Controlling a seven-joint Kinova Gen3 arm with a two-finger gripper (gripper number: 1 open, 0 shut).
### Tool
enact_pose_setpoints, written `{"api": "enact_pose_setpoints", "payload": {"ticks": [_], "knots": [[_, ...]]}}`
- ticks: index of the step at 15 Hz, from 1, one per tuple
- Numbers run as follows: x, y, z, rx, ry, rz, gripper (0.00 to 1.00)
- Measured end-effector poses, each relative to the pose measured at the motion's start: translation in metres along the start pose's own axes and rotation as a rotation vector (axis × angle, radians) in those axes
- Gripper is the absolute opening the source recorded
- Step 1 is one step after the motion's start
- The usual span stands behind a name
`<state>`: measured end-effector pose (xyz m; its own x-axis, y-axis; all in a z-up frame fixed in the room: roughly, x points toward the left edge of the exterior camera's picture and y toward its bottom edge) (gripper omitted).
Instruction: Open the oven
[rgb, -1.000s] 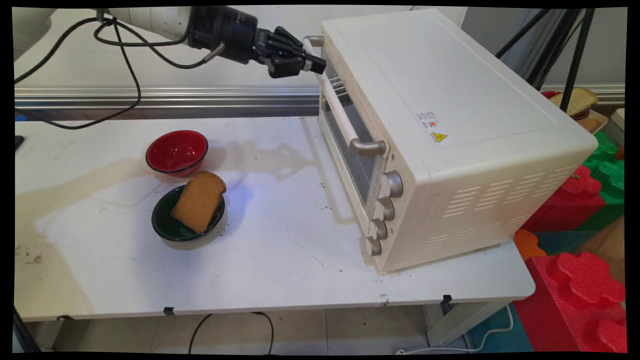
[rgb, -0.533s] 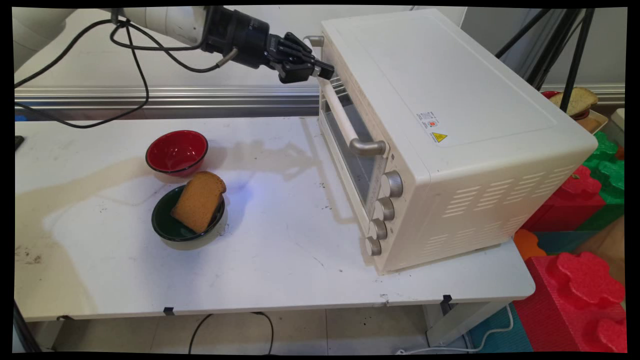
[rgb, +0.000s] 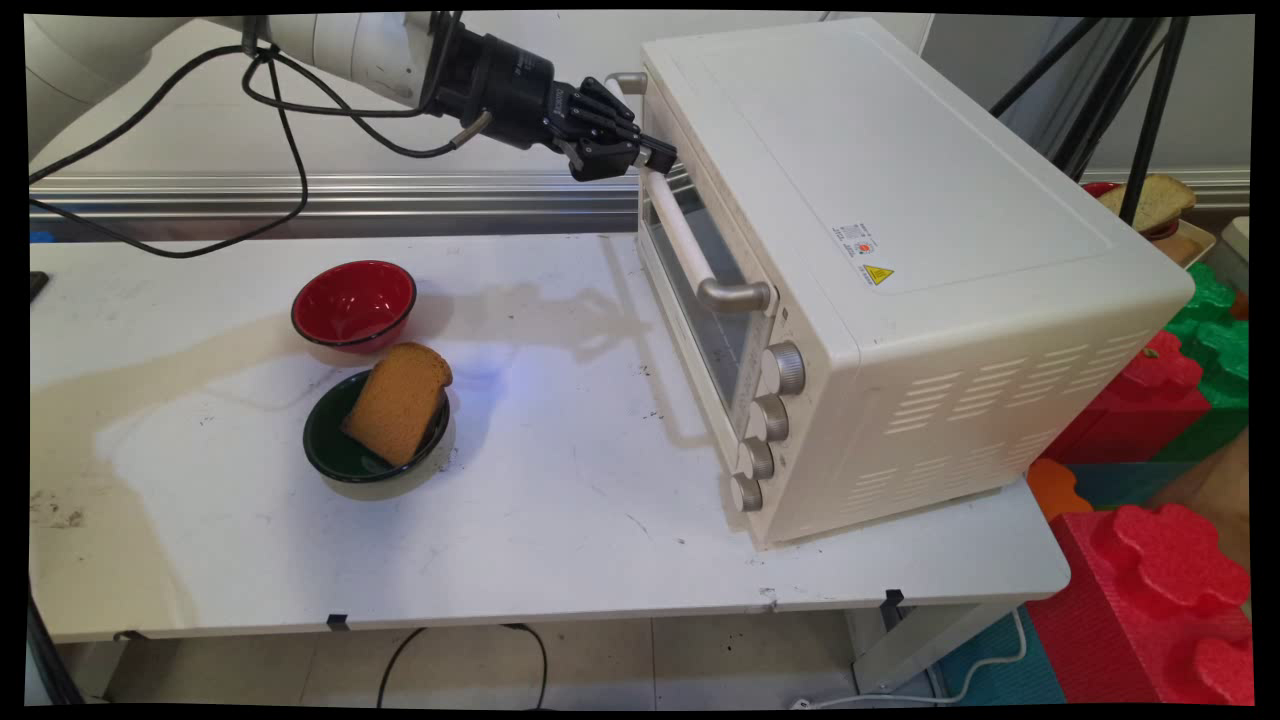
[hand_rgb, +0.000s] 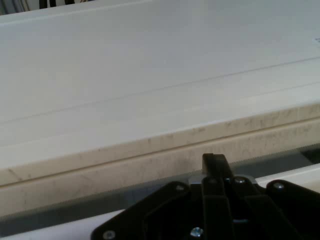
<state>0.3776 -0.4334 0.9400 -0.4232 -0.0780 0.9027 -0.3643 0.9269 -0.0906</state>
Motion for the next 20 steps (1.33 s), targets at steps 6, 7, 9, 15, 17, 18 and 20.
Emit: {"api": "enact_pose_setpoints", "payload": {"ticks": [6, 7, 9, 15, 17, 18, 20], "knots": [[-0.008, 0.002, -0.001, 0.003, -0.023, 0.016, 0.0], [-0.01, 0.002, -0.003, 0.003, -0.026, 0.018, 0.0], [-0.014, 0.003, -0.006, 0.005, -0.033, 0.022, 0.0], [-0.033, 0.006, -0.02, 0.005, -0.068, 0.041, 0.0], [-0.041, 0.007, -0.026, 0.003, -0.08, 0.046, 0.0], [-0.045, 0.008, -0.029, 0.001, -0.088, 0.049, 0.0], [-0.054, 0.011, -0.035, -0.003, -0.103, 0.054, 0.0]]}}
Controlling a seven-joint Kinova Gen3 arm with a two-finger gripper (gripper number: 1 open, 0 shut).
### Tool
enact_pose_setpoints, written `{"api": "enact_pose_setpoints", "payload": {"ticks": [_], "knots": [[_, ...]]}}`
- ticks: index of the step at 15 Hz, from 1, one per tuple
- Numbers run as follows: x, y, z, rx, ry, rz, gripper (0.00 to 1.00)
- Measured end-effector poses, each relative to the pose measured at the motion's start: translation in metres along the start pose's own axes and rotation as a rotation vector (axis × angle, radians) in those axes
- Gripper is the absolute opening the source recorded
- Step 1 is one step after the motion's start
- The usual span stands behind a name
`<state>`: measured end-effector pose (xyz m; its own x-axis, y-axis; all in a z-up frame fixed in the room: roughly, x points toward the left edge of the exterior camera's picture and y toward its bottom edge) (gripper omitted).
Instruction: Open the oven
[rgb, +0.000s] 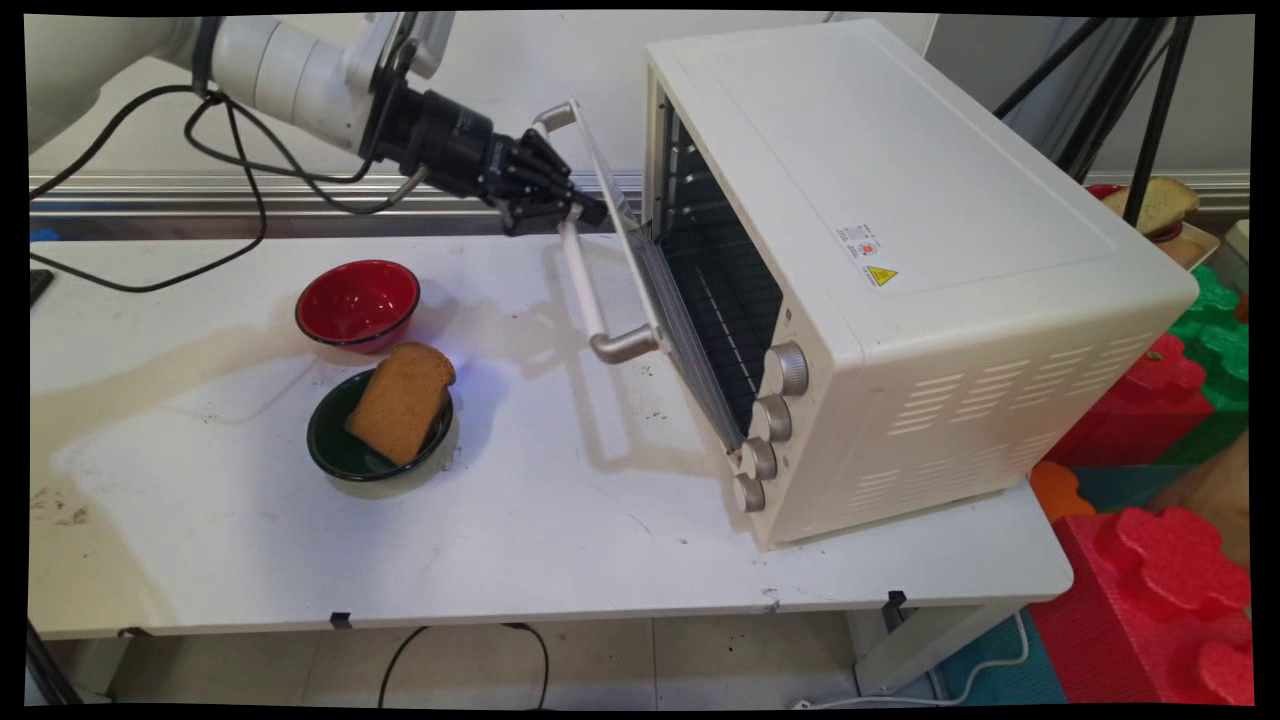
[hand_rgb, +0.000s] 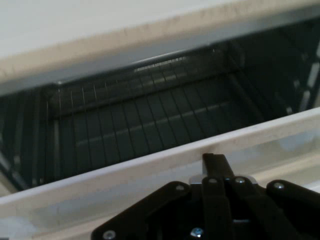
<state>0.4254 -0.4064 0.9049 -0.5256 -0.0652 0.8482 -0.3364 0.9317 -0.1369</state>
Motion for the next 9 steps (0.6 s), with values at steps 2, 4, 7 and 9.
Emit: {"api": "enact_pose_setpoints", "payload": {"ticks": [2, 4, 7, 9], "knots": [[-0.01, 0.003, -0.005, -0.003, -0.018, 0.006, 0.0], [-0.02, 0.008, -0.013, 0.004, -0.033, 0.004, 0.0], [-0.032, 0.011, -0.017, -0.004, -0.057, 0.012, 0.0], [-0.043, 0.013, -0.018, -0.016, -0.078, 0.019, 0.0]]}}
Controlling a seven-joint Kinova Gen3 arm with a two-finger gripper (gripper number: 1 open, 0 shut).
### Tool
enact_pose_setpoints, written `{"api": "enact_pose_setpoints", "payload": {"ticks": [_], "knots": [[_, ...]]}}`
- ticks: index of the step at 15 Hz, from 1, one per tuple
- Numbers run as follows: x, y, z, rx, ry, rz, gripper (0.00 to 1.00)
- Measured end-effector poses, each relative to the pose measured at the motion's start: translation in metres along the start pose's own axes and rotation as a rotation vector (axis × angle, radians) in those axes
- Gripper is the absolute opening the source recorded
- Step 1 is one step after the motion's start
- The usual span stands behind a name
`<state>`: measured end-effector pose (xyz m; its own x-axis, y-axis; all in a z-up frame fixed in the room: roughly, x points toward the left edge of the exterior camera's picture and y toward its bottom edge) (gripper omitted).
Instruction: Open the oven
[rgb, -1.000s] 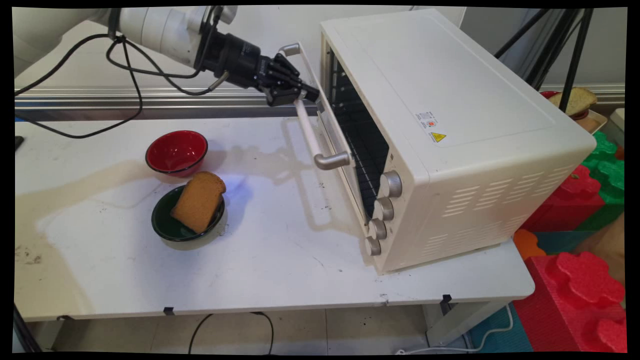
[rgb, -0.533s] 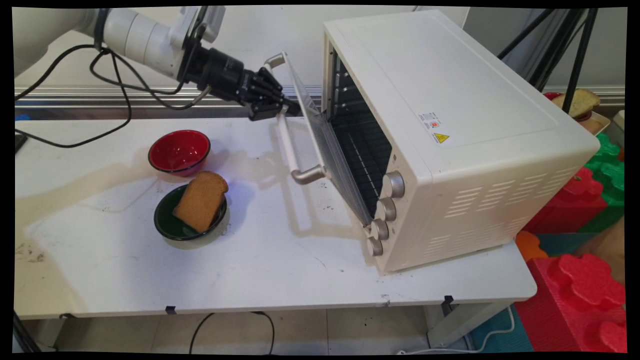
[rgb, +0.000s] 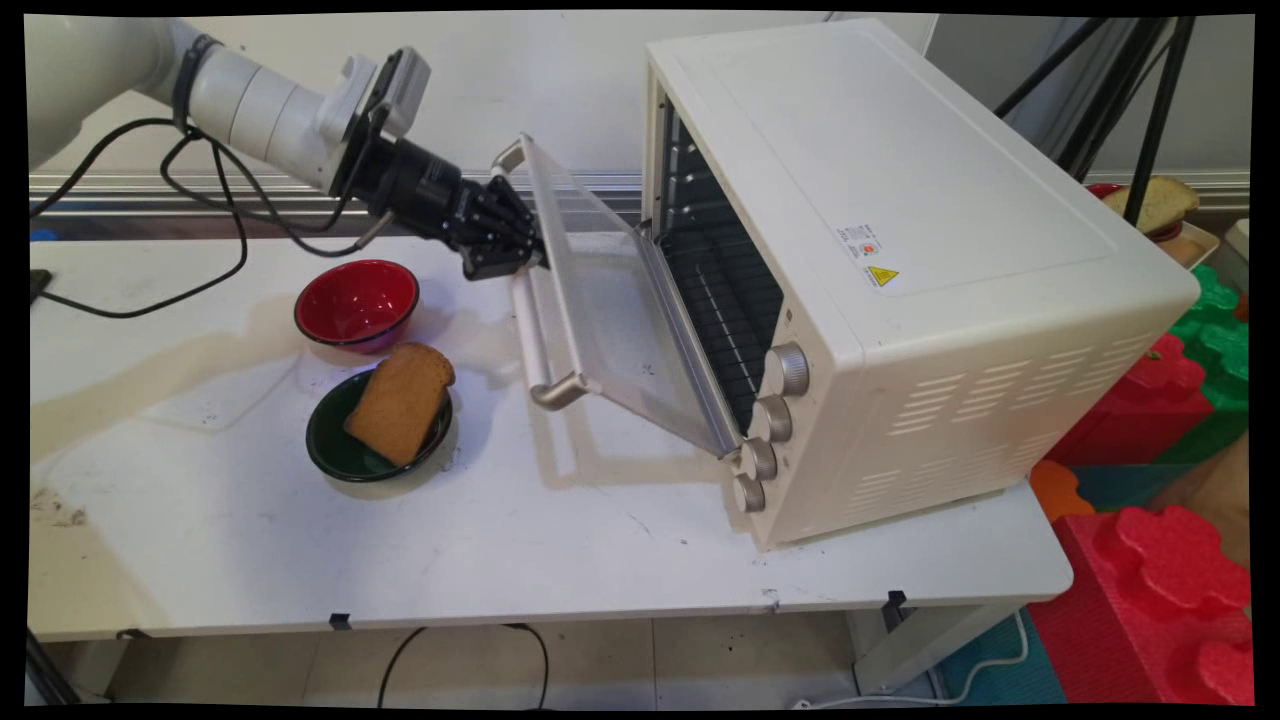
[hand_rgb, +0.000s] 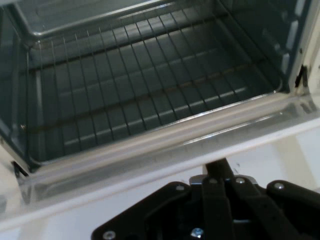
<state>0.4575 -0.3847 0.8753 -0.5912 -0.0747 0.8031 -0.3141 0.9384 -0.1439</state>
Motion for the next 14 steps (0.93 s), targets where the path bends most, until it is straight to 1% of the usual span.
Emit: {"api": "enact_pose_setpoints", "payload": {"ticks": [4, 14], "knots": [[-0.019, 0.006, 0.001, -0.022, -0.031, 0.007, 0.0], [-0.059, 0.022, -0.007, -0.045, -0.081, 0.004, 0.0]]}}
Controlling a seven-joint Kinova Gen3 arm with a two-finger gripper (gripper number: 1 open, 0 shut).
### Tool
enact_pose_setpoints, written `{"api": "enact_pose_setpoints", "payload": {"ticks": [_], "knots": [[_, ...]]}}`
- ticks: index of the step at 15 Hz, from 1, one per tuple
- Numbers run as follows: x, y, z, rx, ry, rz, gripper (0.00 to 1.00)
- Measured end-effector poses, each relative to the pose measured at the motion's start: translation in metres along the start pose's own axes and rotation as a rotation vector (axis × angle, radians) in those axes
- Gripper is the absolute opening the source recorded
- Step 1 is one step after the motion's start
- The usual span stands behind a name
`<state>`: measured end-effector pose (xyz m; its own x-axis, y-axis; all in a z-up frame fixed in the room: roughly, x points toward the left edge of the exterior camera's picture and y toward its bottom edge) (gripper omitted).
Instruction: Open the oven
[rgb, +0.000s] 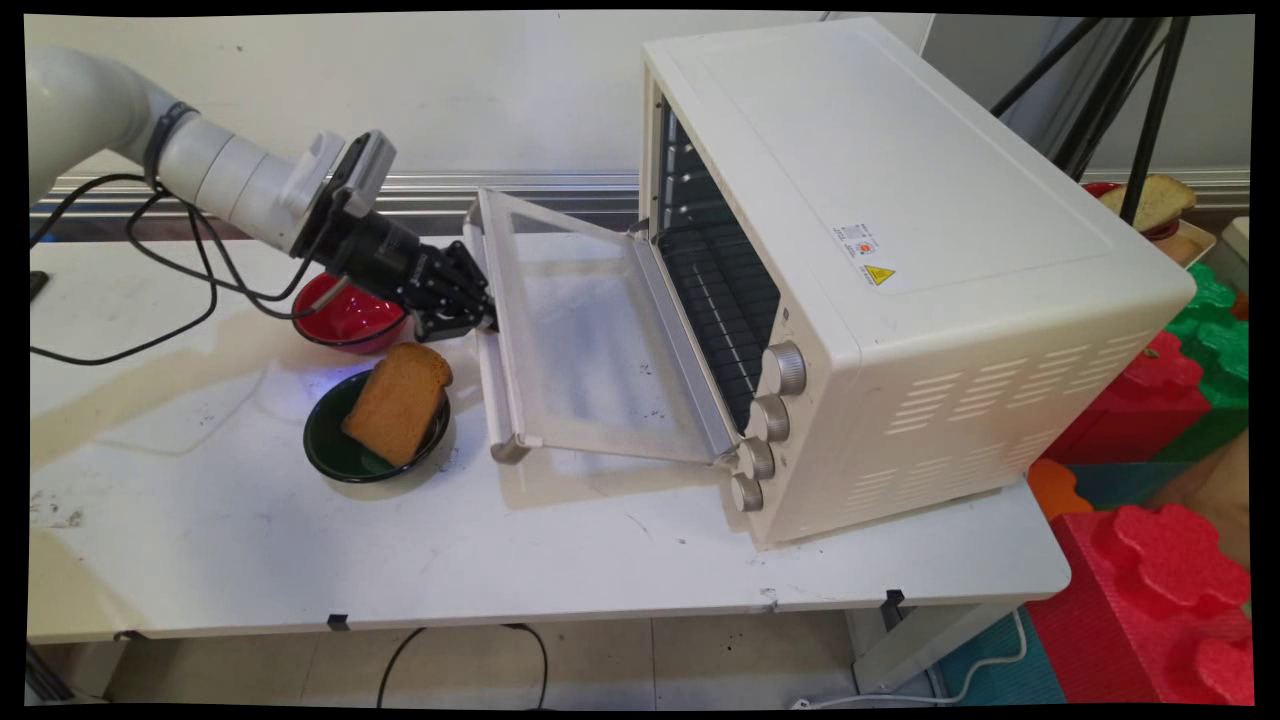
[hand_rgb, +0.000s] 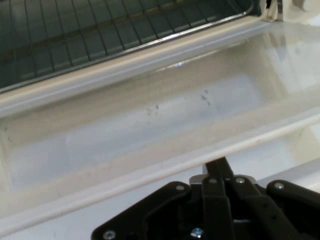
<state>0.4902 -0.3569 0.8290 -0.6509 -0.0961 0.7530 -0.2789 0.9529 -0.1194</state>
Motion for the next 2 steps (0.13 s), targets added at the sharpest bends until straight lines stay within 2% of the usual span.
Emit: {"api": "enact_pose_setpoints", "payload": {"ticks": [2], "knots": [[-0.0049, 0.0017, -0.0023, 0.0, -0.003, -0.004, 0.0]]}}
